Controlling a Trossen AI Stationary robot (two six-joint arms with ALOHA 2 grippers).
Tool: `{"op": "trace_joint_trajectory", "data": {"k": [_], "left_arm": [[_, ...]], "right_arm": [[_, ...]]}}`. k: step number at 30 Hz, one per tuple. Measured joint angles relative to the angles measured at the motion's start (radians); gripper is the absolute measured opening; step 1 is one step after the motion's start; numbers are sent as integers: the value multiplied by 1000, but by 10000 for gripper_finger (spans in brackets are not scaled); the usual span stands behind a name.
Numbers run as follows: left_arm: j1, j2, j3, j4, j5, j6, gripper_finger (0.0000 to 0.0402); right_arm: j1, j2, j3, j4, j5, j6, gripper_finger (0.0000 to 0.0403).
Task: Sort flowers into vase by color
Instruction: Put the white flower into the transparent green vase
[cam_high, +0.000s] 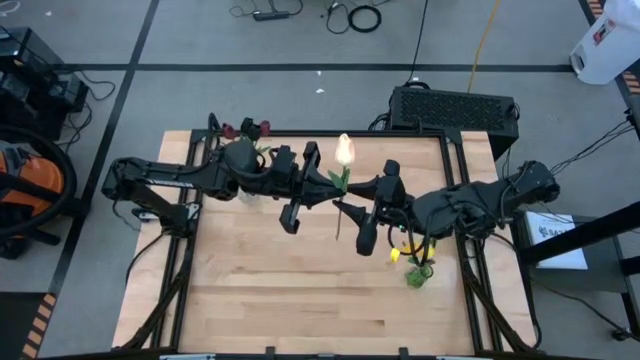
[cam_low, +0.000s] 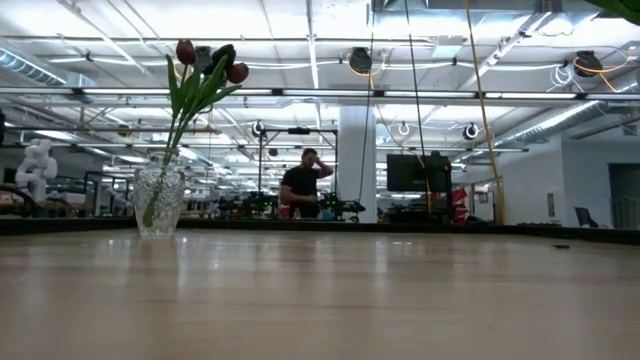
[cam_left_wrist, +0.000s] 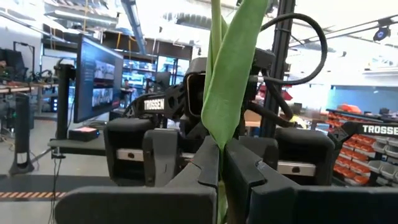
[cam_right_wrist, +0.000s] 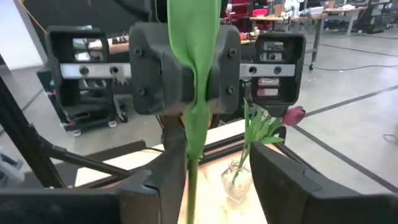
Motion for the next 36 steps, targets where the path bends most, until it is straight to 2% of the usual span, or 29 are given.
{"op": "trace_joint_trajectory", "data": {"k": [17, 27, 31, 36], "left_arm": [[0, -1, 0, -29, -2, 0, 11], [0, -3, 0, -71, -1, -2, 41], [1, 0, 0, -83, 46, -2, 76], [1, 0, -1, -87, 48, -1, 130]], "right_arm": [[-1, -2, 0, 28, -46, -64, 10], [0, -2, 0, 21, -48, -63, 4], [0, -6, 0, 23, -51, -30, 4], [7, -16, 0, 8, -48, -26, 4]]}}
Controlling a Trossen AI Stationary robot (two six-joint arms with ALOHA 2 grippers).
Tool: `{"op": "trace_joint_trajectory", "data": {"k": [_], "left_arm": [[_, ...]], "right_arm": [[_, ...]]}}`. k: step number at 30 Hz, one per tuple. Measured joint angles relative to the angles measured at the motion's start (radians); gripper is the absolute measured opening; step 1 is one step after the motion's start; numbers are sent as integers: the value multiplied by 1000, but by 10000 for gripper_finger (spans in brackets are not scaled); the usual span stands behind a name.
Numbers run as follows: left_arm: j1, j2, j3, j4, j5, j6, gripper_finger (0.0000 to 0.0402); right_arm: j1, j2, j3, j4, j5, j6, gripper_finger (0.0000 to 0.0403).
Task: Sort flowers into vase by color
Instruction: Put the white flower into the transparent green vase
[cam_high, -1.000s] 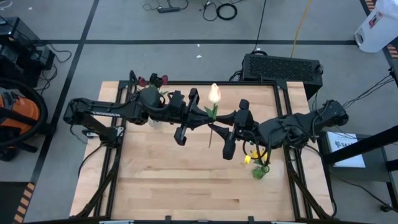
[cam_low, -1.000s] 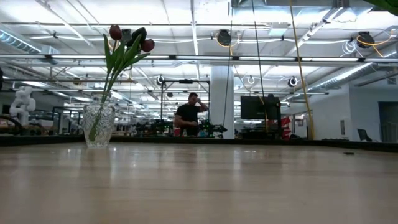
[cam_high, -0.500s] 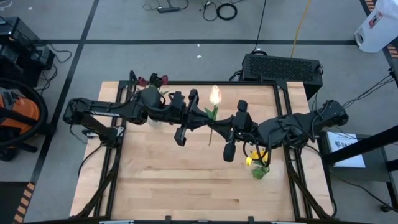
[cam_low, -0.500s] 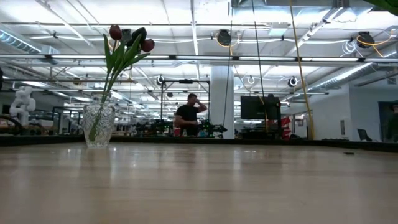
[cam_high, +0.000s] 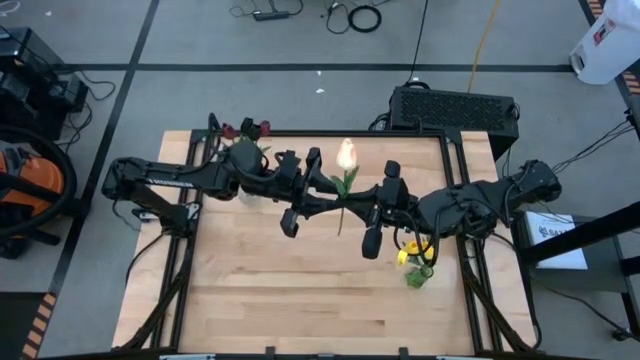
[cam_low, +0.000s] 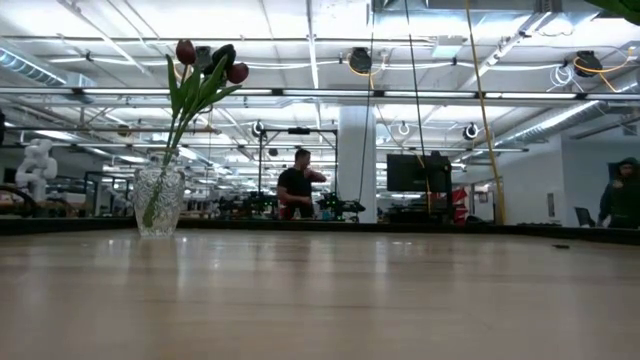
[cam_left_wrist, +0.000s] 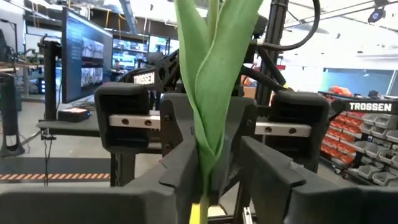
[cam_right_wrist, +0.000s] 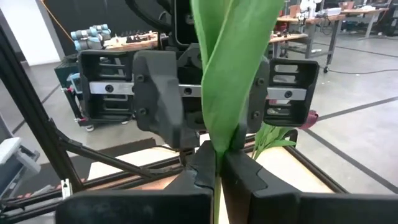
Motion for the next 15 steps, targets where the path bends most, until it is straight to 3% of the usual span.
{"op": "trace_joint_trajectory", "data": {"k": [4, 8, 15], "left_arm": [[8, -6, 0, 14, 0, 0, 148], [15, -36, -1, 23, 0, 2, 150], [31, -66, -1, -5, -3, 7, 150]], "right_arm": [[19, -39, 0, -44, 30, 32, 3], [60, -105, 2, -94, 138, 58, 2], [146, -198, 2, -120, 197, 126, 2]]}}
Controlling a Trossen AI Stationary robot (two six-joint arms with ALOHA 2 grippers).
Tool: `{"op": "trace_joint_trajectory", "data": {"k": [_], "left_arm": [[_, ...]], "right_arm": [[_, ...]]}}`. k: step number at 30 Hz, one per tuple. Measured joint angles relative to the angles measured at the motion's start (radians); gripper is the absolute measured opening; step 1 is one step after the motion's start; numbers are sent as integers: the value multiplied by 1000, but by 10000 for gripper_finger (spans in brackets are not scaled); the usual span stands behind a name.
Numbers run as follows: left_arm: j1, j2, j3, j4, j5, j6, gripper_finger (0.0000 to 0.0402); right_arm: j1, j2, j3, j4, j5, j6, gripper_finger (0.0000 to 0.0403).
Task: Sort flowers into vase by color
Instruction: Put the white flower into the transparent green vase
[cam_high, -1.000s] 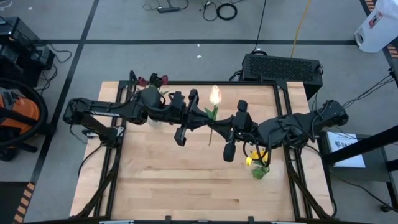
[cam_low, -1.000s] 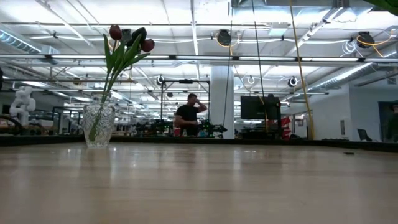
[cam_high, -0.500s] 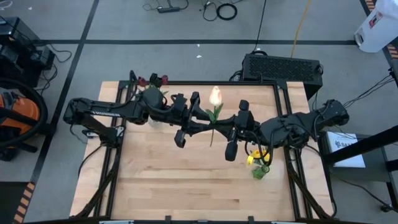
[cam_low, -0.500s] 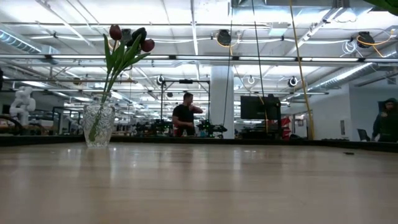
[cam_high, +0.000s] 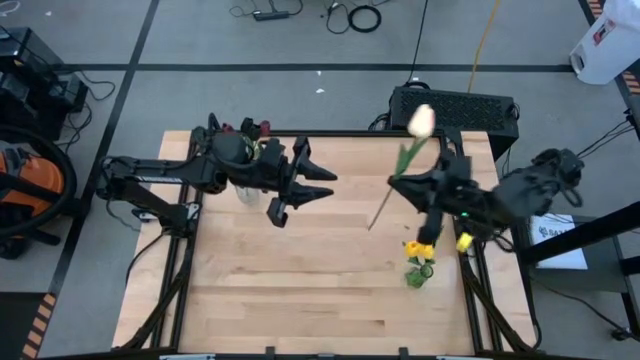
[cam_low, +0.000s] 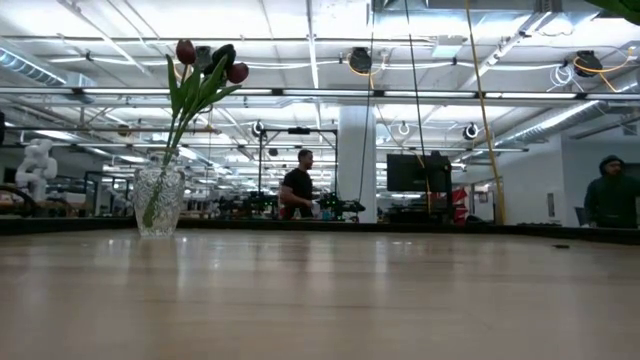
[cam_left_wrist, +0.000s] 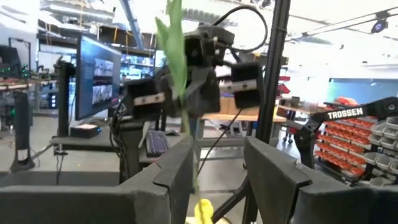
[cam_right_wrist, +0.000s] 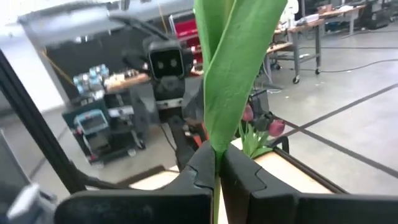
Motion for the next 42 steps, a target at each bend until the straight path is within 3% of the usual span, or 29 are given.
{"op": "trace_joint_trajectory", "data": {"k": [10, 19, 23, 27, 32, 38, 42], "left_arm": [[4, 0, 0, -160, -9, -5, 151], [4, 0, 0, -166, -27, -5, 151], [4, 0, 0, -184, -28, -5, 151], [4, 0, 0, -184, -28, -5, 151], [4, 0, 0, -184, -58, -5, 151], [4, 0, 0, -184, -93, -5, 151], [4, 0, 0, -185, -129, -5, 151]], "right_arm": [[259, 3, 0, 29, 213, 43, 1], [509, 85, 0, 12, 446, 158, 0], [597, 146, 0, -76, 585, 269, 0], [655, 197, -1, -217, 648, 457, 0], [674, 245, -1, -453, 635, 686, 0], [673, 273, -1, -865, 461, 1137, 0], [688, 288, -1, -1083, 431, 1348, 0]]}}
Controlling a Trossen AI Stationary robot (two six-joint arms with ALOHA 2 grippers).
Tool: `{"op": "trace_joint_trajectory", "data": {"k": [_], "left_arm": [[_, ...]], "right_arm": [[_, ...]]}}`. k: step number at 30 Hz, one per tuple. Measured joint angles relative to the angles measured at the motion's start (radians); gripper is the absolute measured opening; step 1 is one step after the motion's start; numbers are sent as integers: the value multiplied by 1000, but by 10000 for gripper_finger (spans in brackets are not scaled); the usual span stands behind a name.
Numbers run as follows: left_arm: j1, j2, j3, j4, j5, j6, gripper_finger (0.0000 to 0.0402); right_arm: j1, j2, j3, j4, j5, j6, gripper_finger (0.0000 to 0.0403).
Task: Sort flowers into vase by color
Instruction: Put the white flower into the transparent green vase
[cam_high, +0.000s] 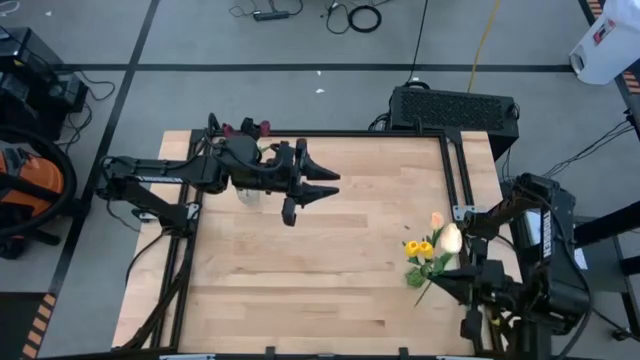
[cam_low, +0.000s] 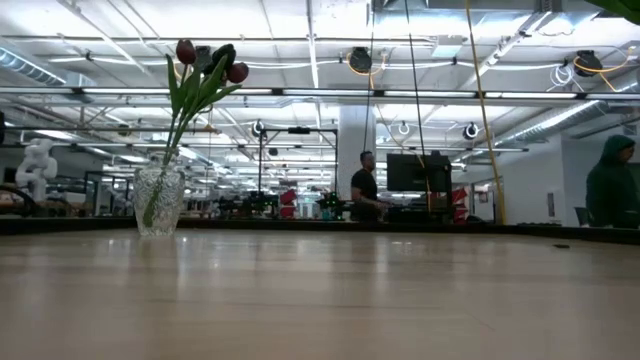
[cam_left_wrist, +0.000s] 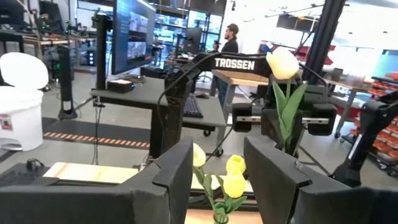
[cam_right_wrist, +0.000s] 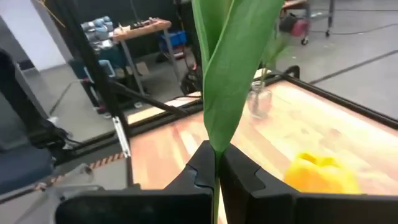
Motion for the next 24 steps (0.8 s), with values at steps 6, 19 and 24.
{"op": "trace_joint_trajectory", "data": {"k": [6, 19, 24], "left_arm": [[0, 0, 0, 0, -28, 0, 151], [-7, 0, 0, 1, -135, -3, 151], [-17, 0, 1, 1, -135, -3, 151]], "right_arm": [[59, -22, -8, -3, 0, -38, 0], [42, -78, -197, -5, -134, 2, 0], [58, -126, -252, -6, -75, -13, 0]]}}
